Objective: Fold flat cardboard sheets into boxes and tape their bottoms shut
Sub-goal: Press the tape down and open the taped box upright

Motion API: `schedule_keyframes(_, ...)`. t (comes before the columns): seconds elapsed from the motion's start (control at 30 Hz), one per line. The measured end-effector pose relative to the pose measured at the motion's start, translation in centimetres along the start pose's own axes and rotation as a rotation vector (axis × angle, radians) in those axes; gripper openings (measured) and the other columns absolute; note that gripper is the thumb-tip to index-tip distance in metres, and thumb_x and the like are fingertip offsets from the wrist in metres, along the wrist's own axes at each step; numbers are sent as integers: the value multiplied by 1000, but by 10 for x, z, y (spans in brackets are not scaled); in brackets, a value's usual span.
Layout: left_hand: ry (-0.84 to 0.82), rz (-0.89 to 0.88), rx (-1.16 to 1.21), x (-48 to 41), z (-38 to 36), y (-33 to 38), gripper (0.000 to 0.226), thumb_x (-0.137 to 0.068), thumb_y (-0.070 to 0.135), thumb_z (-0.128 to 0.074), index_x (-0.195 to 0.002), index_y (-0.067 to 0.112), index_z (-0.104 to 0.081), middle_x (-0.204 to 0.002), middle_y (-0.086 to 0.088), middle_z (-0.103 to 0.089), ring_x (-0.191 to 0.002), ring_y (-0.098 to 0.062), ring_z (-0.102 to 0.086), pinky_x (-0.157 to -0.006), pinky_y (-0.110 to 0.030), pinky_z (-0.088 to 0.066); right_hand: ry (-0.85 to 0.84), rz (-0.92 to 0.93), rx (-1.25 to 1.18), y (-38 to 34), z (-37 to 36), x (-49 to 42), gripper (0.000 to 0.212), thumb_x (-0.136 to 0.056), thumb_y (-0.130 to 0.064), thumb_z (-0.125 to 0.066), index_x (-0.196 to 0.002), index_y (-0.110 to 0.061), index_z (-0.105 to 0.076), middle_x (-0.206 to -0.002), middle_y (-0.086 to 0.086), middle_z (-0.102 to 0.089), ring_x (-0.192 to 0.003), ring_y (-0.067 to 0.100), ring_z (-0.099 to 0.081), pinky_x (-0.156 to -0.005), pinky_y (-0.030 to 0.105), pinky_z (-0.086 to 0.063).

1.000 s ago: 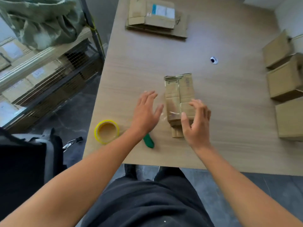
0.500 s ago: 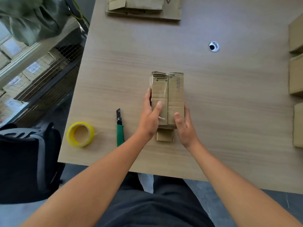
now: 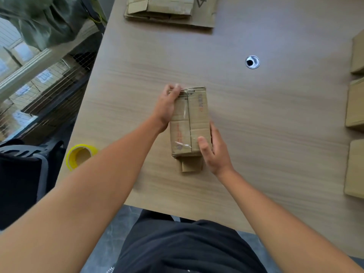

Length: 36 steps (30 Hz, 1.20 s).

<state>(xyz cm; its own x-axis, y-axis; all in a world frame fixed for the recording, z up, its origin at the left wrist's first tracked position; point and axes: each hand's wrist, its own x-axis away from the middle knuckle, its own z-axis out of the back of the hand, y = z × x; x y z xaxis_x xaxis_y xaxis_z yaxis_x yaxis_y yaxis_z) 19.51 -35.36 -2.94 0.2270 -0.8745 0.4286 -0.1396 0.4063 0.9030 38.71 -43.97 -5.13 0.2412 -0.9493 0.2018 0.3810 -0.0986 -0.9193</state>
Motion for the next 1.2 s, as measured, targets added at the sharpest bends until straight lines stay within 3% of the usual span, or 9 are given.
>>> schedule_keyframes(0.13, 126, 13, -141, 4, -4, -3, 30, -93, 50, -58, -85, 22, -55, -83, 4, -62, -79, -14, -56, -77, -36, -47, 71, 13, 39, 1, 13, -2, 68, -96, -52, -48, -150, -11, -42, -147, 3, -53, -136, 11, -49, -112, 31, -41)
schedule_keyframes(0.33, 94, -466, -966, 15, -5, 11, 58, -97, 48, -56, -148, 23, -42, -154, 0, -40, -141, -21, -37, -115, -35, -31, 404, -187, -13, -9, 42, -3, 65, -101, -43, -49, -151, -6, -31, -155, 8, -35, -145, 17, -32, -119, 29, -26)
schedule_keyframes(0.5, 195, -257, -1088, 43, -40, -2, 38, -102, 52, -38, -109, 19, -56, -99, 1, -64, -93, -23, -59, -74, -35, -39, 484, -362, -133, -22, 4, 18, 81, -103, -39, -50, -159, -6, -1, -167, 10, -7, -154, 16, -8, -118, 18, -6)
schedule_keyframes(0.6, 264, -234, -1153, 59, -41, -9, 41, -101, 56, -33, -91, 19, -48, -83, -1, -61, -78, -27, -55, -69, -36, -35, 705, -365, -313, -20, 4, 10, 80, -97, -45, -49, -158, -7, -15, -162, 12, -28, -147, 15, -30, -115, 16, -22)
schedule_keyframes(0.7, 264, -188, -1113, 64, -26, -17, 44, -99, 59, -35, -89, 18, -48, -80, 0, -58, -76, -27, -53, -68, -37, -35, 660, -338, -403, -10, 17, 8, 72, -91, -57, -50, -146, -11, -42, -140, 9, -56, -123, 16, -56, -109, 32, -43)
schedule_keyframes(0.83, 110, -8, -573, 61, -18, -22, 42, -99, 57, -45, -110, 16, -53, -102, 1, -60, -92, -17, -60, -73, -28, -47, 478, -324, -382, 1, 23, 3, 73, -86, -72, -52, -140, -24, -43, -137, 9, -54, -127, 26, -52, -109, 55, -41)
schedule_keyframes(0.93, -23, 63, -449, 62, -14, -14, 54, -99, 58, -44, -136, 20, -51, -124, 4, -62, -109, -11, -60, -88, -25, -49, 411, -453, -187, -7, 32, -3, 79, -89, -77, -36, -146, -24, -43, -143, 13, -45, -136, 29, -38, -117, 50, -31)
schedule_keyframes(1.1, -173, 78, -379, 77, -2, 7, 21, -100, 33, -51, -112, 18, -58, -100, 1, -62, -94, -19, -60, -76, -34, -50, 375, -502, -293, -44, 56, 22, 45, -96, -56, -49, -125, -23, -57, -127, 1, -60, -120, 22, -56, -109, 42, -42)
schedule_keyframes(1.2, -237, -46, -215, 90, 3, 21, 45, -74, 19, -57, -118, 11, -54, -105, 0, -62, -95, -12, -58, -75, -20, -46, 518, -390, -412, -69, 69, 41, 44, -78, -64, -59, -108, -31, -55, -123, 4, -60, -122, 26, -55, -107, 49, -41)
